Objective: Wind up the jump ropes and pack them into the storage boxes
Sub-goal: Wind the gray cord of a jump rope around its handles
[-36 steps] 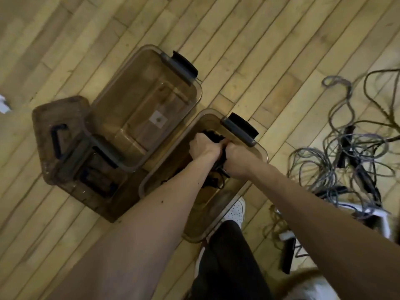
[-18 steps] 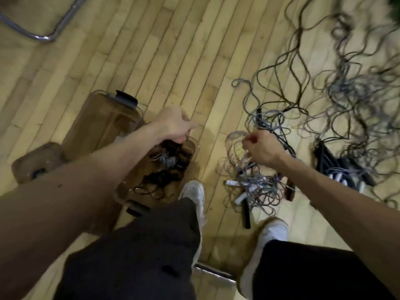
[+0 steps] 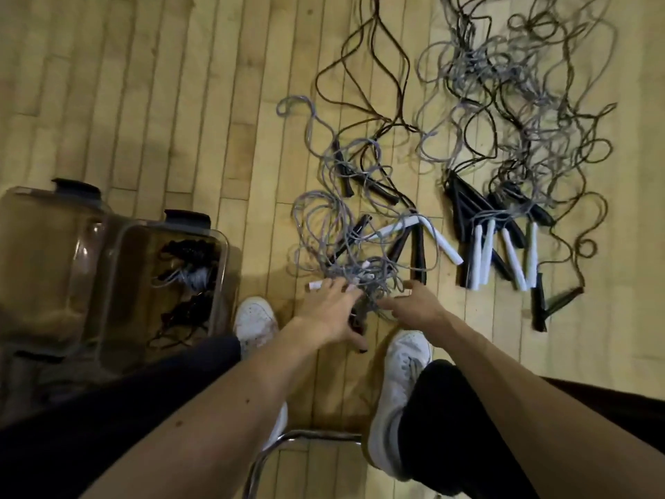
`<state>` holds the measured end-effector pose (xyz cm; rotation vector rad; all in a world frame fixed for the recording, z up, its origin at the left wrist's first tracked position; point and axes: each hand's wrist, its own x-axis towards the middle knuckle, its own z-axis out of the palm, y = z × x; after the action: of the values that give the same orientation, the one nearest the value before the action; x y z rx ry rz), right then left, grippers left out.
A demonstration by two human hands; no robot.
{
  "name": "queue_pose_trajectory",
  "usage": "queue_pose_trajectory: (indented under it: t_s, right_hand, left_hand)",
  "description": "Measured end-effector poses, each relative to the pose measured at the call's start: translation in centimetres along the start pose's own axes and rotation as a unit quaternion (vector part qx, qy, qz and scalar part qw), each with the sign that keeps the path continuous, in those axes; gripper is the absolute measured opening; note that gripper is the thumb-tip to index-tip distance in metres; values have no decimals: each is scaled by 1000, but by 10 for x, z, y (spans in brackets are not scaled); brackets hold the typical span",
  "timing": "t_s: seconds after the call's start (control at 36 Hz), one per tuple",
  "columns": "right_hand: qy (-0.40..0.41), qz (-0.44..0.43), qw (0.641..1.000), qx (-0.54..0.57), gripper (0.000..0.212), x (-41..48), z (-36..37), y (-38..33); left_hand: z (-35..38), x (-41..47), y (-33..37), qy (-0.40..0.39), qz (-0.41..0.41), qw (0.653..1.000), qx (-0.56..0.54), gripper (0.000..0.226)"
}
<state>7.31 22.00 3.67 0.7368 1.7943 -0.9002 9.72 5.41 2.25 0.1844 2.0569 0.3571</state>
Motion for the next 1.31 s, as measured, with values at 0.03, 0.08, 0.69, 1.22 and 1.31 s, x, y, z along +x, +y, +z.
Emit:
queue_pose_trajectory:
  t_s: [0.03,0.08,0.69,1.22,1.31]
  right_hand:
    - [-9,4,999,37,64,5,3,-2]
    - [-17,10,997,73,49,15,6,-5]
    - [24,-211,976,35,18,25,-18,-97]
    - [199,-194,951,-134,20,82,25,-49]
    - [213,-184,951,-129,21,81,19,-46]
  left_hand:
    - [9,4,1,11,5,1000,14,94]
    - [21,13,4,52,6,999,1,73]
    - [-164,9,-32,314,23,881,-353,30]
    - [-90,73,-101,444,-189,767,-422,20]
    - [-57,70,-115,415,-230,787,-395,27]
